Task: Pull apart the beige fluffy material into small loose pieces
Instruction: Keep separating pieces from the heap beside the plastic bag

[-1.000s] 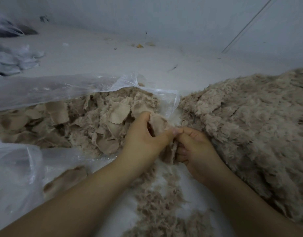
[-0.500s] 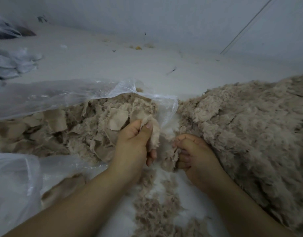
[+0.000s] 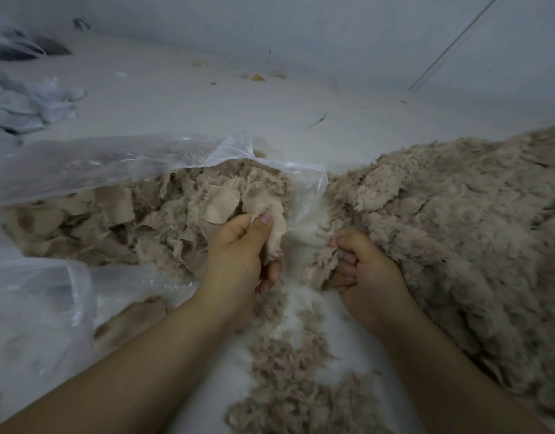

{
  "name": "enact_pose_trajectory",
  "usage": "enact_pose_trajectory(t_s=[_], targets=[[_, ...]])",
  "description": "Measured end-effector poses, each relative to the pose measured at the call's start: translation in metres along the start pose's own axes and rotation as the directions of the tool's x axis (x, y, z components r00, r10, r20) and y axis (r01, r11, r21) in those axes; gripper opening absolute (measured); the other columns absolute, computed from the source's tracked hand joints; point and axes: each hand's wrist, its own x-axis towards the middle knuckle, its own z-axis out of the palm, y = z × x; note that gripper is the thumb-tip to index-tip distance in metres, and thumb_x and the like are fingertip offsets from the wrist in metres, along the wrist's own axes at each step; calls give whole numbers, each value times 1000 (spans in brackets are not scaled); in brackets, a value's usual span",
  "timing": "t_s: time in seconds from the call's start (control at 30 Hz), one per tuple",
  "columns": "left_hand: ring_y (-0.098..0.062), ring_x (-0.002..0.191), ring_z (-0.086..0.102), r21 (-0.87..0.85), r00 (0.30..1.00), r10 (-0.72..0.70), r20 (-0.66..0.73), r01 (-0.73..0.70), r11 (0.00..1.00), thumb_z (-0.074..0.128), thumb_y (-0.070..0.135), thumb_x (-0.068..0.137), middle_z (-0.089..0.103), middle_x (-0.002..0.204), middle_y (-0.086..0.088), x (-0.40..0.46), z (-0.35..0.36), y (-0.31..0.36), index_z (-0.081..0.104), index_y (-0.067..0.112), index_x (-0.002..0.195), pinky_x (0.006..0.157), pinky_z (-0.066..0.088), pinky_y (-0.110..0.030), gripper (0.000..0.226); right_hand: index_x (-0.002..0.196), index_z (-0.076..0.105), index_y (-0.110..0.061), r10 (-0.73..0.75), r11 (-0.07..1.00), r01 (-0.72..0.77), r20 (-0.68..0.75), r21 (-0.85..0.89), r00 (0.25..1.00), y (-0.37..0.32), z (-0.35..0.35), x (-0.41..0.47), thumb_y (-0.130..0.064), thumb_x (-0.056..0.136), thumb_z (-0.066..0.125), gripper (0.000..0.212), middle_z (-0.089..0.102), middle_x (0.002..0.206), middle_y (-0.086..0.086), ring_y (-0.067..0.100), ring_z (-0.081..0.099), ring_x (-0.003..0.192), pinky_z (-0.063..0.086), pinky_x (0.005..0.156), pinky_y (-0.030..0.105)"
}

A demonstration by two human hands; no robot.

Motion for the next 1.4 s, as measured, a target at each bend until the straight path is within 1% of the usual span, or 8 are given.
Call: enact_pose_trajectory(t_s=[0.37, 0.5, 0.73, 0.93, 1.03, 1.17, 1.27, 1.4], targets=[[-19, 39, 37, -103, 999, -49, -9, 48, 994, 48, 25, 101, 45, 54, -12, 5, -4, 5, 57, 12, 63, 37, 26, -18, 40, 63, 48, -13, 26, 989, -30, 25, 147, 999, -1, -5, 2, -4, 92, 37, 32, 29, 43, -9, 2, 22, 31, 23, 29, 14], [-20, 41, 39, -117, 995, -83, 57, 90, 989, 50, 24, 95, 45, 54, -11, 4, -3, 5, 58, 8, 69, 38, 28, -21, 32, 70, 47, -11, 39, 999, -40, 27, 35, 999, 3, -1, 4, -2, 95, 34, 30, 29, 43, -8, 2, 22, 32, 22, 29, 14], [-21, 43, 39, -123, 996, -83, 29, 86, 989, 45, 18, 100, 44, 61, -13, 4, -6, 8, 59, 0, 84, 39, 26, -22, 28, 64, 46, -15, 39, 982, -33, -28, 186, 999, -1, -5, 0, -5, 92, 38, 31, 31, 44, -8, 3, 24, 33, 22, 30, 14], [-20, 41, 33, -153, 999, -52, 14, 54, 987, 44, 16, 100, 45, 55, -12, 6, -7, 12, 61, 11, 61, 39, 22, -20, 43, 58, 47, -16, 18, 969, -6, -45, 248, 999, 1, -7, -1, -4, 93, 36, 39, 30, 44, -8, 3, 24, 32, 22, 29, 14], [-18, 39, 32, -170, 999, -41, -8, 39, 985, 44, 15, 100, 43, 52, -8, 7, -10, 15, 59, 14, 57, 39, 22, -20, 45, 64, 41, -15, 10, 967, -4, -24, 253, 1000, 1, -10, -2, -8, 86, 40, 22, 28, 44, -9, 2, 24, 32, 25, 30, 15], [-16, 41, 29, -101, 1000, -13, -23, 11, 995, 45, 15, 100, 39, 56, -12, 8, -15, 18, 53, 4, 62, 40, 22, -18, 40, 69, 42, -14, -3, 979, -4, 35, 204, 999, 1, -8, -2, -13, 75, 46, 7, 27, 45, -9, 2, 23, 32, 23, 31, 14], [-15, 44, 24, -21, 1000, -1, -27, 1, 1000, 47, 18, 101, 32, 63, -14, 9, -12, 18, 53, -2, 70, 40, 23, -17, 38, 70, 44, -13, 16, 994, -19, 25, 108, 1000, 2, -7, 1, -6, 92, 37, 24, 28, 44, -10, 1, 23, 32, 22, 30, 13], [-18, 50, 24, 131, 998, 54, -29, -49, 990, 52, 22, 100, 30, 60, -15, 11, -13, 20, 47, -18, 76, 43, 24, -22, 46, 70, 46, -11, 13, 998, -15, 29, 65, 999, 6, -6, 7, -3, 95, 34, 29, 29, 44, -10, 0, 23, 32, 20, 30, 13]])
